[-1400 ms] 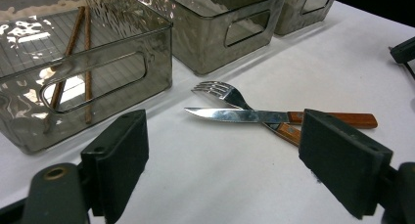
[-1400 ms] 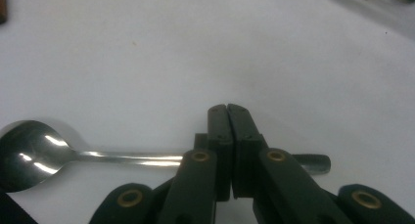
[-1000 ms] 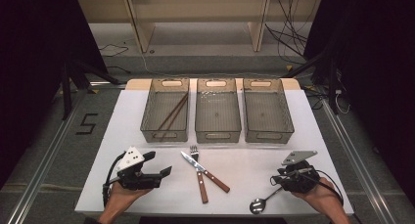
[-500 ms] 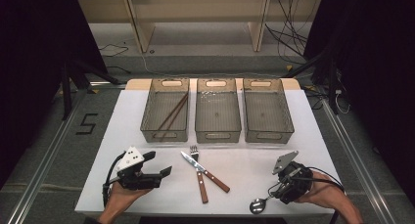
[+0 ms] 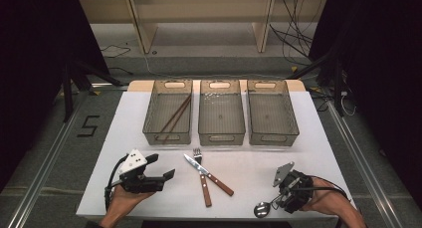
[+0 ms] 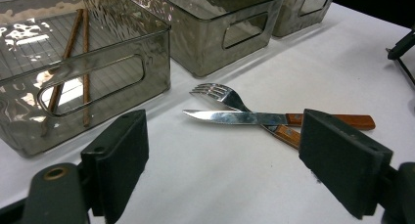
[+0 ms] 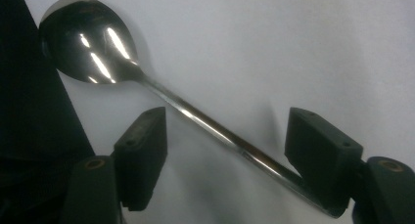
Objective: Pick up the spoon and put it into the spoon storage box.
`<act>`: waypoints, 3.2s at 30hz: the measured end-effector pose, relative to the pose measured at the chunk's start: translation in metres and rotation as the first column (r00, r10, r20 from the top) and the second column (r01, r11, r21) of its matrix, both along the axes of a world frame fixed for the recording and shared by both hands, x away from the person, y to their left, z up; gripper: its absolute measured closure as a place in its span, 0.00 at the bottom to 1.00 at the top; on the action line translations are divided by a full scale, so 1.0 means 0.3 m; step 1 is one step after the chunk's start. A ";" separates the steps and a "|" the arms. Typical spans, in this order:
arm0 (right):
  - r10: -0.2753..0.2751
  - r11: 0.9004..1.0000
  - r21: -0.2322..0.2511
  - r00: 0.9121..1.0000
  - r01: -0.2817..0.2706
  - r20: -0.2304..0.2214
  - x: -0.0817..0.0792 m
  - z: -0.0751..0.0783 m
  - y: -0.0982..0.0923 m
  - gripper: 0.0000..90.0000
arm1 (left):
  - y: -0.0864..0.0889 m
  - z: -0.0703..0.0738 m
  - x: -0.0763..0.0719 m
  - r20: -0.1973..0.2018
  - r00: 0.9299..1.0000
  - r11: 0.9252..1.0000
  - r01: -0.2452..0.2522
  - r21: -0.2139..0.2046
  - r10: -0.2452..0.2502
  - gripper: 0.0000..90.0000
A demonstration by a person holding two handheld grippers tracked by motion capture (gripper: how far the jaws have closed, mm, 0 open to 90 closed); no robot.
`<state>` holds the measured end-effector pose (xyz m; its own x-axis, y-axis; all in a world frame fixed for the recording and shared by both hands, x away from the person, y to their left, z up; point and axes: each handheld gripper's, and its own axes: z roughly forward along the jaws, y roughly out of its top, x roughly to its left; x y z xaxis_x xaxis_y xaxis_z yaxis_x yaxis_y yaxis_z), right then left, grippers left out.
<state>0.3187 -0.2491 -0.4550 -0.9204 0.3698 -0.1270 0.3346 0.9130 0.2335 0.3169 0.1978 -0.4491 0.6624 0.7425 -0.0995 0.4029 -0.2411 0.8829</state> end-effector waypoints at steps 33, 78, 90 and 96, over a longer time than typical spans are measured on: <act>0.127 0.991 -0.033 0.990 -0.129 -0.053 -0.009 0.003 0.032 0.85 | -0.002 0.001 -0.001 0.007 1.000 1.000 0.003 0.006 -0.003 0.21; 0.117 0.993 -0.017 0.993 -0.118 -0.032 0.001 0.022 0.036 1.00 | -0.004 0.001 -0.001 0.003 1.000 1.000 0.004 0.002 -0.004 0.21; 0.091 0.995 0.042 0.996 -0.091 0.017 0.013 0.081 0.040 1.00 | -0.003 0.003 -0.002 0.006 1.000 1.000 0.002 0.000 -0.002 0.21; 0.029 0.989 0.142 0.997 -0.039 0.078 0.039 0.127 0.055 1.00 | 0.000 0.004 -0.002 0.005 1.000 1.000 -0.001 -0.006 0.001 0.21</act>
